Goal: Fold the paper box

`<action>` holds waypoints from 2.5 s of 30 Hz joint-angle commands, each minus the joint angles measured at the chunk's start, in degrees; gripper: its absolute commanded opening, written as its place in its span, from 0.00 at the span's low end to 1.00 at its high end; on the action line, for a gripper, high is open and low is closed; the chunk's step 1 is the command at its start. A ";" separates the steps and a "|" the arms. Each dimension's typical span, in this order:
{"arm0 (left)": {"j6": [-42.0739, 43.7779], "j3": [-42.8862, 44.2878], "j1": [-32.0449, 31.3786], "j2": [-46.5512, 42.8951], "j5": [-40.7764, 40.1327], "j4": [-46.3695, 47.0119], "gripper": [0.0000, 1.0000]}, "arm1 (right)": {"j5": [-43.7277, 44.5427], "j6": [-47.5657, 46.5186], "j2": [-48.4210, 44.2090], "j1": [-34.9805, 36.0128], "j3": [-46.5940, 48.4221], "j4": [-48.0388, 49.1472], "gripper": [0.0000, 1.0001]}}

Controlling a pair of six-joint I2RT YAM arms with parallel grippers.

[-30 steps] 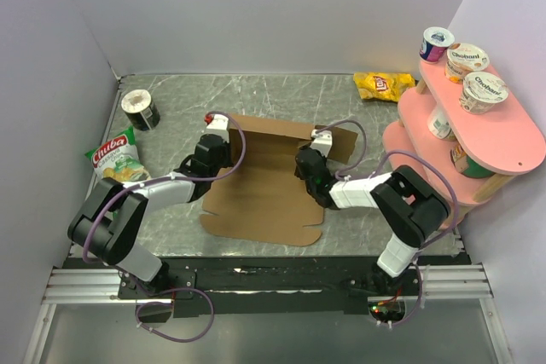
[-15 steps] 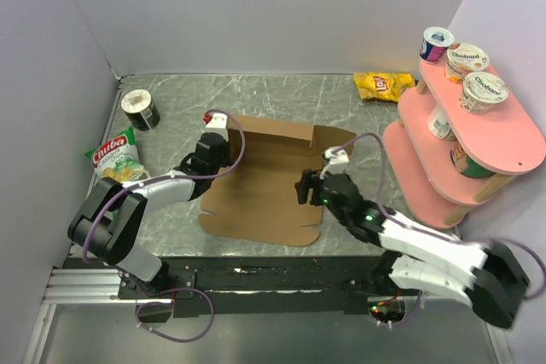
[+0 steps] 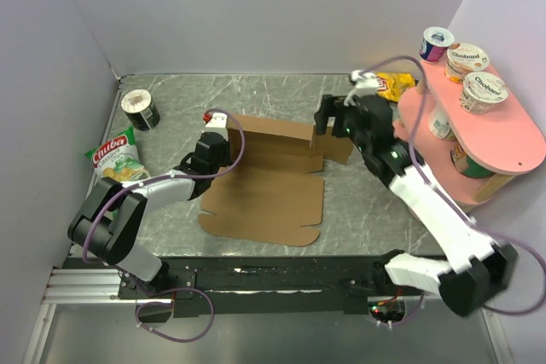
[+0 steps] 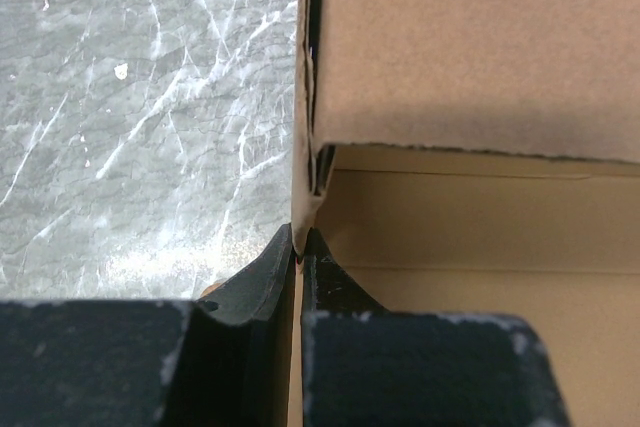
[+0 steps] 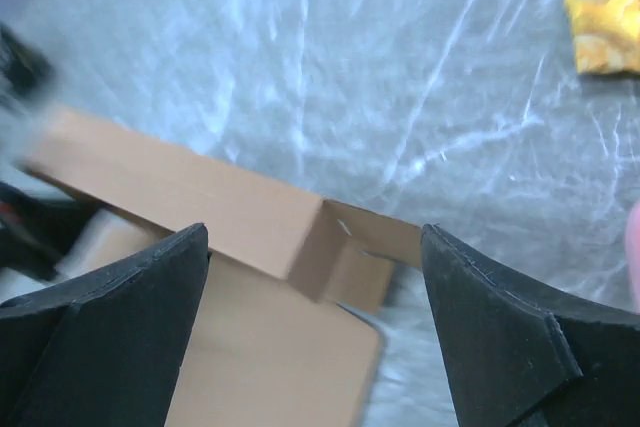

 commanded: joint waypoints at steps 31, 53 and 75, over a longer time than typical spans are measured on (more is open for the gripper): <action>-0.65 2.38 0.14 1.99 3.36 -1.10 0.01 | -26.39 -14.35 23.39 -14.04 5.51 -17.54 0.31; 2.08 0.89 -2.41 0.06 9.60 2.34 0.01 | -9.43 10.97 23.57 -11.14 5.61 -8.50 0.38; 3.75 2.47 -2.41 1.02 5.48 -0.91 0.01 | -17.40 -19.33 20.94 -14.12 5.16 -12.35 0.76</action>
